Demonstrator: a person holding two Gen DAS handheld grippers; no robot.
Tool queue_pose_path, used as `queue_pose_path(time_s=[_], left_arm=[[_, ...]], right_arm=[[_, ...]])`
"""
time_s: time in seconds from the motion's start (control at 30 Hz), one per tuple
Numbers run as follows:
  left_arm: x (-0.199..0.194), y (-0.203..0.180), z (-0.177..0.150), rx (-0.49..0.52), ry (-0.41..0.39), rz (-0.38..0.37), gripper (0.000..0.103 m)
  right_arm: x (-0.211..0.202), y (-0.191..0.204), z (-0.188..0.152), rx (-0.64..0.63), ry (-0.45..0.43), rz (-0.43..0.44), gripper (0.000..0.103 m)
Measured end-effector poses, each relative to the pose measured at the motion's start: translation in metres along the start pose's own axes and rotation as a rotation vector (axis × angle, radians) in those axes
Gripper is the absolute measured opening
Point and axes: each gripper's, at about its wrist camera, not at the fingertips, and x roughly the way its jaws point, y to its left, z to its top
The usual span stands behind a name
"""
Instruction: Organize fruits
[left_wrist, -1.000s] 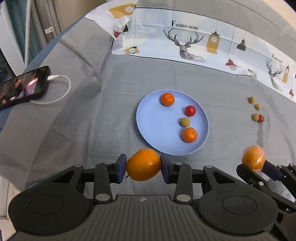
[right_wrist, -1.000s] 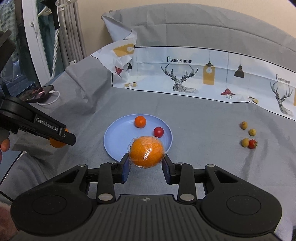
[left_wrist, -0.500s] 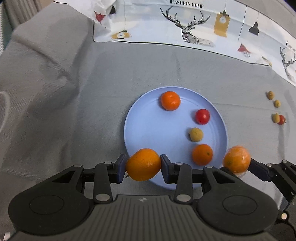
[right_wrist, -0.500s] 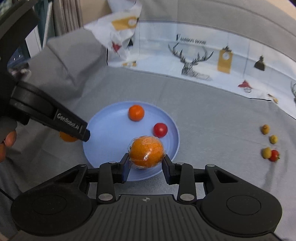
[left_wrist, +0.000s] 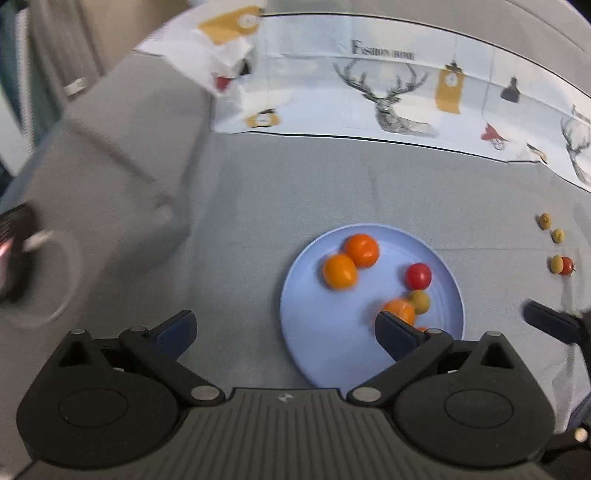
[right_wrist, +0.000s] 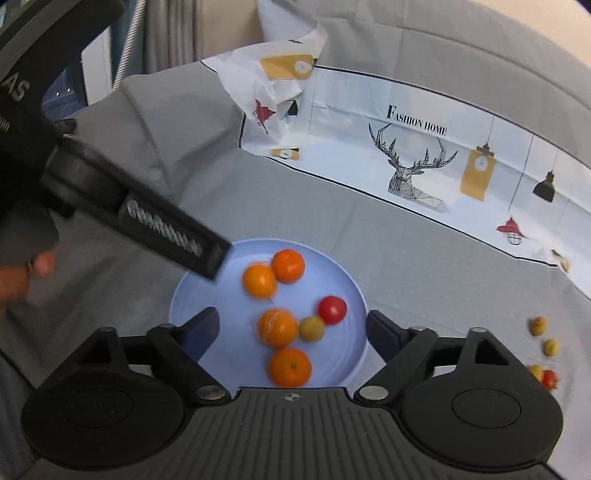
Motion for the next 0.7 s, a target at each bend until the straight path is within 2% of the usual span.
queue_pose_path(time_s=[0.13,0.27,0.4,0.57,0.7], left_arm=[[-0.035,0.008,-0.032,-0.039,0.009,0.019,0.103],[-0.07,0.011,-0.065,-0.025,-0.012,0.043,0.103],[-0.099,0.013,-0.087,0.012,-0.066,0.043,0.103],[-0.122,0.016,-0.098,-0.038,-0.096,0.032,0.103],[-0.14,0.008,-0.104,-0.03,-0.13,0.022,0.103]], right_arm=[[-0.04,0.002,-0.016,0.068,0.037,0.022,0.096],[-0.077,0.016,-0.034,0.123,0.046,0.014,0.098],[-0.104,0.029,-0.041,0.093,0.001,-0.008,0.1],[-0.137,0.033,-0.044,0.101,-0.086,-0.058,0.1],[-0.157,0.033,-0.049,0.098,-0.129,-0.078,0.101]])
